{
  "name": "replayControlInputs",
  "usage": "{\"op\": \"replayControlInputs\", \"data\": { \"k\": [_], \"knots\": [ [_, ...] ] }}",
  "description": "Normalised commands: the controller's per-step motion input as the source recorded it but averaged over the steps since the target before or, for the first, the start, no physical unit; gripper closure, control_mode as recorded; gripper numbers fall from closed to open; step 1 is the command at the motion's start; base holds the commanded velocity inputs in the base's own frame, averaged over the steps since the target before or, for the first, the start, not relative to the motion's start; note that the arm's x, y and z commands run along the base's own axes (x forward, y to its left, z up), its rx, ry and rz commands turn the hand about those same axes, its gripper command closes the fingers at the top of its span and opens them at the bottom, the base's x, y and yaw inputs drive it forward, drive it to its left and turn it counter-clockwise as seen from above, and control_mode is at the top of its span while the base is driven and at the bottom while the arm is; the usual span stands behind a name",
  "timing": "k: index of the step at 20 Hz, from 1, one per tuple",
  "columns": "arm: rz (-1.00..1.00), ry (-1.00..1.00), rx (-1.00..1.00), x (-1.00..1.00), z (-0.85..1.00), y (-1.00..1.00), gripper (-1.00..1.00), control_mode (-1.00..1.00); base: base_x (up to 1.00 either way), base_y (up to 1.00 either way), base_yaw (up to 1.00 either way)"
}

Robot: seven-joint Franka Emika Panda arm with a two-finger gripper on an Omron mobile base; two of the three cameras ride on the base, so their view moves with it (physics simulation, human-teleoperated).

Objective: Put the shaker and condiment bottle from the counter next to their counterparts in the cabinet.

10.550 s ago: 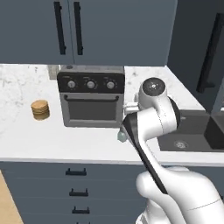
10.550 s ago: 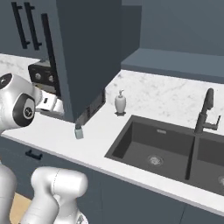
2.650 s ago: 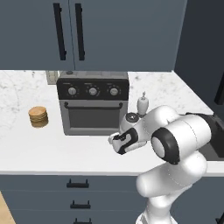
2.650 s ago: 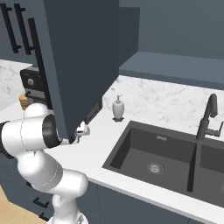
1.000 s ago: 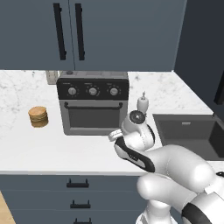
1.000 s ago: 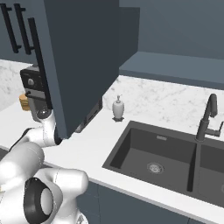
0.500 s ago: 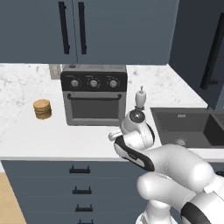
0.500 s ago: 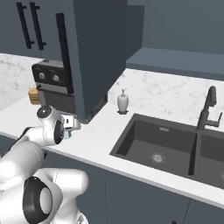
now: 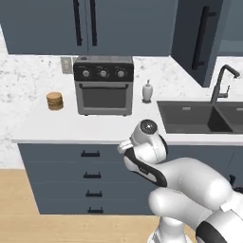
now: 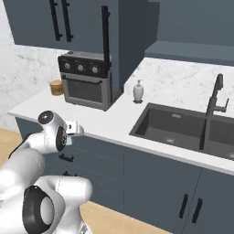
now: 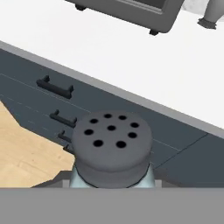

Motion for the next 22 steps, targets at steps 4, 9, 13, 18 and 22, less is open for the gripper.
{"op": "replayControlInputs", "data": {
  "k": [4, 9, 13, 18, 22],
  "knots": [
    [0.00, 0.00, 0.00, 0.00, 0.00, 0.00, 1.00, 1.00, -0.37, -0.51, 0.00],
    [0.00, 0.00, 0.00, 0.00, 0.00, 0.00, 1.00, 1.00, -0.24, -0.70, 0.00],
    [0.00, 0.00, 0.00, 0.00, 0.00, 0.00, 1.00, 1.00, -0.26, -0.73, 0.00],
    [0.00, 0.00, 0.00, 0.00, 0.00, 0.00, 1.00, 1.00, -0.29, -0.69, 0.00],
    [0.00, 0.00, 0.00, 0.00, 0.00, 0.00, 1.00, 1.00, -0.10, -0.73, 0.00]
  ]
}}
